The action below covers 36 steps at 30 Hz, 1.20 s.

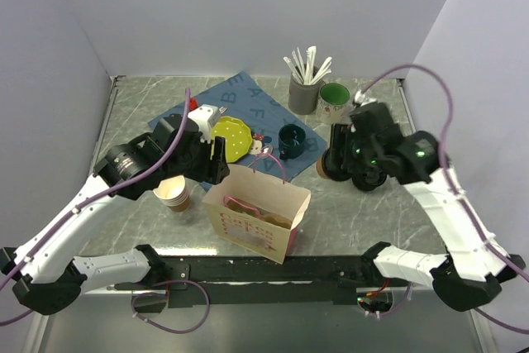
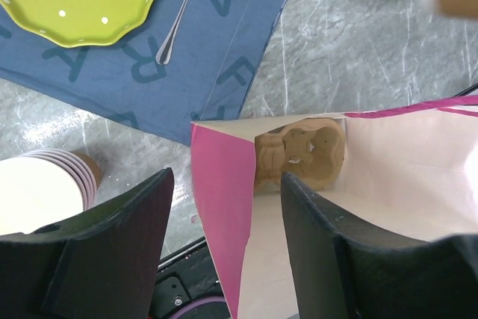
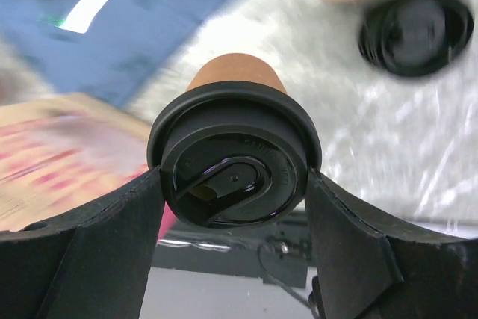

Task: Pack the takeout coffee

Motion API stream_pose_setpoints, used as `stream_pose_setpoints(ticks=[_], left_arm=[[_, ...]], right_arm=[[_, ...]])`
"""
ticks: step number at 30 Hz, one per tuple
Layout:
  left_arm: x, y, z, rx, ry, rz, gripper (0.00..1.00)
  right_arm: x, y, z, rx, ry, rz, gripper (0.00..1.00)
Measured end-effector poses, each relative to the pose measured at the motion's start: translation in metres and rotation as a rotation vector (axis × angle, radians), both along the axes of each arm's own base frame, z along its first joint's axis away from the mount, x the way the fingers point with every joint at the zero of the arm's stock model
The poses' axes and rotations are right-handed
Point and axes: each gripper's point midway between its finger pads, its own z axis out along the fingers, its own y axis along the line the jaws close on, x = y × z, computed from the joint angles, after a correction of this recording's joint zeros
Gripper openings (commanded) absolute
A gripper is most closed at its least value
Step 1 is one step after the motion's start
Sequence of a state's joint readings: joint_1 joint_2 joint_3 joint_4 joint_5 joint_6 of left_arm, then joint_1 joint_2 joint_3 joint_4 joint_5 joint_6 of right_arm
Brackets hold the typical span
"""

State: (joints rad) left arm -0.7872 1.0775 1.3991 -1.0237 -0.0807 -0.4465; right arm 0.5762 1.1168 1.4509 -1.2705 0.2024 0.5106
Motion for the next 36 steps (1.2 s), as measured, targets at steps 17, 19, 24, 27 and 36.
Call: stream_pose_setpoints(ticks=[17, 19, 24, 27, 36], left_arm=[[0.007, -0.001, -0.017, 0.054, 0.061, 0.053, 0.59], [0.006, -0.002, -0.018, 0.048, 0.070, 0.051, 0.57], [0.003, -0.003, -0.018, 0.038, 0.083, 0.043, 0.41], [0.001, -0.005, -0.017, 0.027, 0.089, 0.034, 0.30], [-0.004, -0.014, -0.012, -0.022, 0.107, 0.007, 0.01]], right_arm=[[-0.070, 0.093, 0.194, 0.441, -0.406, 0.716, 0.53], [-0.081, 0.103, 0.197, 0.478, -0.408, 0.784, 0.53], [-0.100, 0.123, 0.191, 0.522, -0.372, 0.896, 0.52], [-0.105, 0.131, 0.178, 0.502, -0.325, 0.918, 0.51], [-0.100, 0.145, 0.113, 0.270, -0.122, 0.899, 0.47]])
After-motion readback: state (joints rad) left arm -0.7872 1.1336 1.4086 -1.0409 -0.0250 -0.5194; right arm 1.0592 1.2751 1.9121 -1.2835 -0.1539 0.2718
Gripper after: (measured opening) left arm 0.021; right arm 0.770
